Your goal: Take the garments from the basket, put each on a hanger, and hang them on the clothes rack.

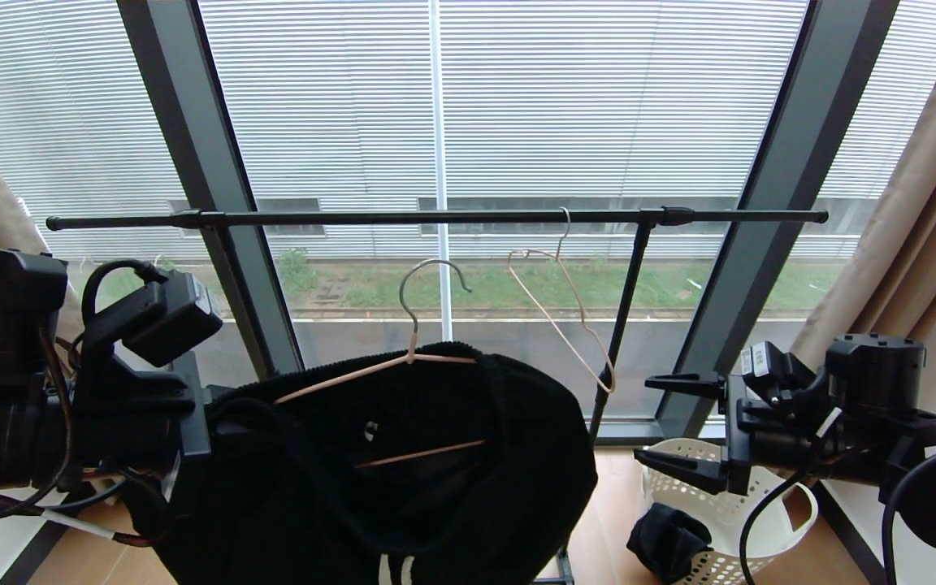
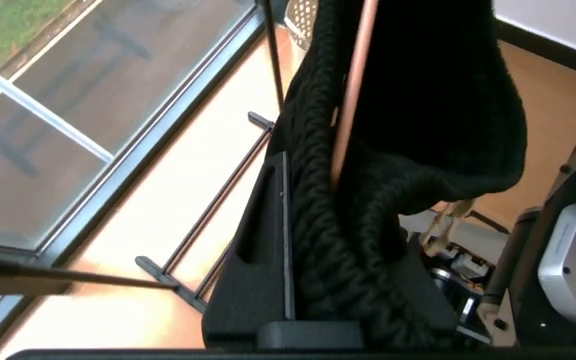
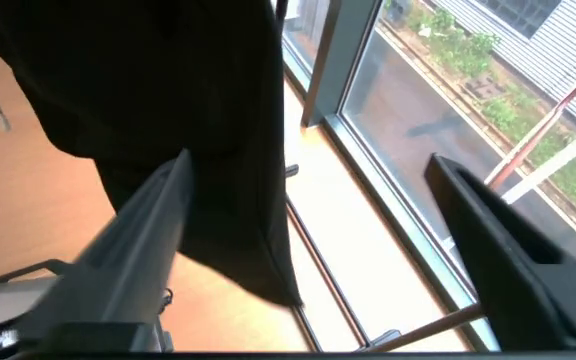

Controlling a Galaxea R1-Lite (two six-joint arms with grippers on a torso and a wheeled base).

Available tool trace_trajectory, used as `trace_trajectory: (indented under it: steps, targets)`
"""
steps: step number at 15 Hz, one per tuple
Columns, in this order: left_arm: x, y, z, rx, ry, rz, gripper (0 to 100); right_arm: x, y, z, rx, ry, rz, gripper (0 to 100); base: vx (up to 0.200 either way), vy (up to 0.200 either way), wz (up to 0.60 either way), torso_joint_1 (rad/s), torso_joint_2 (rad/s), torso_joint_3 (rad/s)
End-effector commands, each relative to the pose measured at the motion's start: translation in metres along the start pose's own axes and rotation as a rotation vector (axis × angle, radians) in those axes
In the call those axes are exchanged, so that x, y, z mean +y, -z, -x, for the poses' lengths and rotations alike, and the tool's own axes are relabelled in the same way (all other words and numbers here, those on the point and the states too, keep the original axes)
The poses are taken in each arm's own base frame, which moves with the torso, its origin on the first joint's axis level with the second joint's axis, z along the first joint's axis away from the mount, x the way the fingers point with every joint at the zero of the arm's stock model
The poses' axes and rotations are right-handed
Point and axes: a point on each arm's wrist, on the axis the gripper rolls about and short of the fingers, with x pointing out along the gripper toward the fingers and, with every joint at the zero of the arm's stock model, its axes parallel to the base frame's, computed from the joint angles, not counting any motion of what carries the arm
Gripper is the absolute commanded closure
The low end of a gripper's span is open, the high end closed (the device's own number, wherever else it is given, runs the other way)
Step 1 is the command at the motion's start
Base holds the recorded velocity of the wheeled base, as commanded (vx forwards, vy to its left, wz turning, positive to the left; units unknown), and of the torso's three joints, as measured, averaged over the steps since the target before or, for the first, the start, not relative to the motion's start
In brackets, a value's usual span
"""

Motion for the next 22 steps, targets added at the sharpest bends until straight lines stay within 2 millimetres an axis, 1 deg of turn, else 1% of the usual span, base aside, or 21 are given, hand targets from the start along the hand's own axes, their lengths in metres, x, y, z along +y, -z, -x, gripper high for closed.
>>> trace_trajectory:
  steps: [1,2,3,4,6,8,10,14,16,18,19,22]
  targets:
    - [0.004,0.006,0.005,0.01,-0.031,0.024,100,0.003,-0.011,0.001,-0.018,0.007,0.007,0,0.0,0.0,0.0,0.0,0.0,0.0]
    - [0.007,0.013,0.01,0.021,-0.06,0.05,100,0.008,-0.022,-0.001,-0.021,0.045,-0.043,0,0.0,0.0,0.0,0.0,0.0,0.0]
    - [0.008,0.015,0.012,0.024,-0.072,0.067,100,0.011,-0.027,-0.002,-0.024,0.066,-0.069,0,0.0,0.0,0.0,0.0,0.0,0.0]
    - [0.009,0.016,0.014,0.024,-0.085,0.084,100,0.015,-0.035,-0.005,-0.032,0.083,-0.083,0,0.0,0.0,0.0,0.0,0.0,0.0]
    - [0.011,0.015,0.015,0.025,-0.106,0.124,100,0.02,-0.043,-0.008,-0.039,0.111,-0.113,0,0.0,0.0,0.0,0.0,0.0,0.0]
    - [0.012,0.016,0.014,0.047,-0.146,0.143,100,0.021,-0.045,-0.008,-0.044,0.115,-0.112,0,0.0,0.0,0.0,0.0,0.0,0.0]
    - [0.012,0.015,0.014,0.047,-0.151,0.167,100,0.021,-0.046,-0.008,-0.045,0.119,-0.11,0,0.0,0.0,0.0,0.0,0.0,0.0]
    - [0.016,0.004,0.012,0.051,-0.22,0.212,100,0.021,-0.046,-0.008,-0.044,0.118,-0.111,0,0.0,0.0,0.0,0.0,0.0,0.0]
    - [0.021,-0.008,0.003,0.047,-0.247,0.261,100,0.021,-0.046,-0.008,-0.044,0.118,-0.111,0,0.0,0.0,0.0,0.0,0.0,0.0]
    - [0.029,-0.02,-0.012,0.049,-0.276,0.313,100,0.021,-0.045,-0.008,-0.041,0.119,-0.113,0,0.0,0.0,0.0,0.0,0.0,0.0]
    - [0.032,-0.024,-0.016,0.048,-0.283,0.323,100,0.021,-0.045,-0.008,-0.041,0.118,-0.113,0,0.0,0.0,0.0,0.0,0.0,0.0]
    - [0.05,-0.034,-0.036,0.04,-0.291,0.351,100,0.021,-0.044,-0.009,-0.038,0.12,-0.117,0,0.0,0.0,0.0,0.0,0.0,0.0]
